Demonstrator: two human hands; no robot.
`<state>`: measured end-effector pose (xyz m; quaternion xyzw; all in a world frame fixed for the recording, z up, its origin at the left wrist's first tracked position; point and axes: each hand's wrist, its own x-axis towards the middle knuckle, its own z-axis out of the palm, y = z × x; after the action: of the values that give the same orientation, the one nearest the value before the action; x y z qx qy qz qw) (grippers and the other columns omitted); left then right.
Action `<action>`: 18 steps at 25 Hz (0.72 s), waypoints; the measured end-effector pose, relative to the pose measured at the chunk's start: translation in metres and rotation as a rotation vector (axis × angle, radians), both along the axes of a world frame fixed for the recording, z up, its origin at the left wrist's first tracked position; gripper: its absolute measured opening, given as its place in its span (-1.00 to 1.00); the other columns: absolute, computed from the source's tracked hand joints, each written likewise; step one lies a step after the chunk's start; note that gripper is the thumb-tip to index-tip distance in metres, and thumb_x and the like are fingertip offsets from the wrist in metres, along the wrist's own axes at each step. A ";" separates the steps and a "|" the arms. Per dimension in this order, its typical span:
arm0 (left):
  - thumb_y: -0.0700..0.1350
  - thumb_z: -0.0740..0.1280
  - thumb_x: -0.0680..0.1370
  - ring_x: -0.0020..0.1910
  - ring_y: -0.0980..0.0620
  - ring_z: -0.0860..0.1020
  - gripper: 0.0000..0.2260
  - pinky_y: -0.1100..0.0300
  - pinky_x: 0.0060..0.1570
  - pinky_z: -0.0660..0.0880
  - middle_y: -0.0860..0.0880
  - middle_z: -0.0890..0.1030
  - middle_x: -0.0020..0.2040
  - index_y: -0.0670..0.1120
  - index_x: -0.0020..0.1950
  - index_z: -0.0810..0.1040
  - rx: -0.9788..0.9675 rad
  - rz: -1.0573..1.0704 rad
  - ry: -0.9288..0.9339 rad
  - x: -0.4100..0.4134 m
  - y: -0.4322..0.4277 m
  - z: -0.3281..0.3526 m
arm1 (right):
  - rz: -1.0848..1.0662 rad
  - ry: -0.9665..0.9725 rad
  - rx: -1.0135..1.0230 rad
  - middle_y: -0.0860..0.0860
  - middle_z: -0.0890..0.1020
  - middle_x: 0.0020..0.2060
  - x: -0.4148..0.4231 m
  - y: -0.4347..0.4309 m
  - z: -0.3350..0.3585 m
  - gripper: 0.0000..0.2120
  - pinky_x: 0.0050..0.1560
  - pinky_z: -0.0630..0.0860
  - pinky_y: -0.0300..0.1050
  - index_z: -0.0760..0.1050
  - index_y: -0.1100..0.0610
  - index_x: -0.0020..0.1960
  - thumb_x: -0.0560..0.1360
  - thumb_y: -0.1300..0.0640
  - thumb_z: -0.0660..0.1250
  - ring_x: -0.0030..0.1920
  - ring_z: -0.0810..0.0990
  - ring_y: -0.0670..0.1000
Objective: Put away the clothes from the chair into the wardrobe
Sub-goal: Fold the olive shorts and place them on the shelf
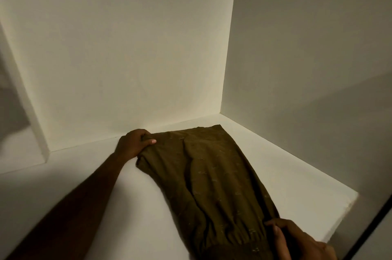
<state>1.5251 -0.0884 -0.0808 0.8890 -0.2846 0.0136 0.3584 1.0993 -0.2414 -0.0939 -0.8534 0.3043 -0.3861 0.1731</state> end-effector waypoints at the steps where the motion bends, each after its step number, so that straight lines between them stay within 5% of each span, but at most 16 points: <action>1: 0.18 0.42 0.38 0.03 -0.04 0.56 -0.67 0.07 0.02 0.44 -0.03 0.64 0.02 -0.02 -0.03 0.62 -0.022 0.063 -0.029 0.002 -0.002 -0.001 | 0.004 0.005 0.018 -0.35 0.39 -0.63 -0.001 0.000 0.002 -0.84 -0.40 0.57 -0.10 0.41 -0.35 -0.11 0.47 -0.29 0.08 -0.56 0.39 -0.36; 2: 0.09 0.46 0.41 0.05 -0.06 0.56 -0.74 0.03 0.05 0.46 -0.05 0.63 0.04 -0.04 -0.01 0.62 -0.059 0.125 -0.045 0.004 0.000 -0.003 | -0.008 0.003 0.024 -0.28 0.41 -0.66 -0.001 0.001 0.005 -0.81 -0.40 0.57 -0.11 0.40 -0.37 -0.10 0.51 -0.32 0.04 -0.61 0.41 -0.30; 5: -0.10 0.43 0.47 0.10 -0.10 0.56 -0.82 -0.06 0.13 0.46 -0.07 0.61 0.11 -0.04 0.05 0.58 -0.145 0.204 -0.133 0.005 0.003 0.000 | 0.042 -0.019 0.103 -0.32 0.53 -0.51 -0.001 0.007 0.011 -0.89 -0.35 0.56 -0.08 0.38 -0.44 -0.07 0.41 -0.25 0.18 -0.22 0.56 -0.30; 7: -0.15 0.38 0.49 0.06 -0.07 0.58 -0.92 -0.03 0.14 0.42 -0.02 0.62 0.07 -0.01 -0.03 0.60 -0.092 0.117 -0.257 0.000 -0.028 0.021 | 0.054 -0.035 0.111 -0.30 0.48 -0.59 -0.002 0.008 0.015 -0.69 -0.39 0.48 -0.19 0.32 -0.52 0.00 0.32 -0.21 0.26 -0.34 0.59 -0.19; 9: -0.09 0.34 0.52 0.05 -0.01 0.58 -0.94 0.02 0.13 0.43 0.05 0.64 0.03 0.04 -0.09 0.60 -0.026 -0.123 -0.271 -0.016 -0.083 0.047 | 0.029 -0.004 0.170 -0.28 0.39 -0.67 -0.002 0.003 0.021 -0.68 -0.41 0.47 -0.25 0.44 -0.38 0.12 0.38 -0.33 0.18 -0.52 0.56 -0.19; 12: 0.12 0.27 0.54 0.15 0.01 0.52 -0.78 0.01 0.21 0.35 0.07 0.60 0.14 0.04 0.04 0.59 0.296 -0.312 -0.173 -0.033 -0.160 0.054 | -0.040 0.181 0.164 -0.27 0.30 -0.69 -0.005 0.004 0.016 -0.38 -0.53 0.50 -0.25 0.60 -0.19 -0.06 0.43 -0.51 -0.12 -0.53 0.61 -0.14; 14: 0.23 0.30 0.49 0.14 -0.04 0.50 -0.63 0.03 0.14 0.39 -0.03 0.56 0.18 -0.05 0.07 0.53 0.390 -0.290 -0.039 -0.029 -0.200 0.042 | -0.022 0.158 0.210 -0.34 0.54 -0.47 -0.004 -0.004 0.006 -0.59 -0.30 0.62 -0.26 0.44 -0.46 -0.33 0.29 -0.62 -0.07 -0.45 0.63 -0.14; 15: 0.23 0.37 0.42 0.09 -0.06 0.51 -0.57 0.06 0.06 0.42 -0.08 0.56 0.17 -0.09 0.05 0.49 0.399 -0.276 0.034 -0.025 -0.218 0.037 | 0.022 0.121 0.264 -0.45 0.50 -0.39 -0.009 -0.012 -0.002 -0.65 -0.14 0.57 -0.42 0.36 -0.51 -0.42 0.20 -0.68 -0.03 -0.38 0.61 -0.18; 16: 0.19 0.47 0.35 0.06 -0.07 0.51 -0.51 0.09 0.01 0.44 -0.12 0.56 0.15 -0.12 0.06 0.47 0.392 -0.259 0.101 -0.026 -0.228 0.037 | 0.073 0.122 0.318 -0.55 0.39 -0.42 -0.011 -0.020 -0.009 -0.68 -0.12 0.41 -0.64 0.34 -0.55 -0.39 0.14 -0.70 -0.01 -0.30 0.57 -0.26; 18: 0.08 0.58 0.24 0.07 -0.11 0.53 -0.38 0.07 0.06 0.48 -0.15 0.56 0.14 -0.19 0.15 0.47 0.389 -0.231 0.229 -0.022 -0.237 0.049 | 0.059 0.190 0.368 -0.55 0.36 -0.57 -0.012 -0.038 0.000 -0.59 -0.18 0.28 -0.73 0.35 -0.58 -0.30 -0.03 -0.73 0.06 -0.23 0.54 -0.39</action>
<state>1.5033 -0.3255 -0.0321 0.8984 -0.3393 -0.1835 0.2100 1.0873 -0.2794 -0.0938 -0.8486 0.3594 -0.2366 0.3077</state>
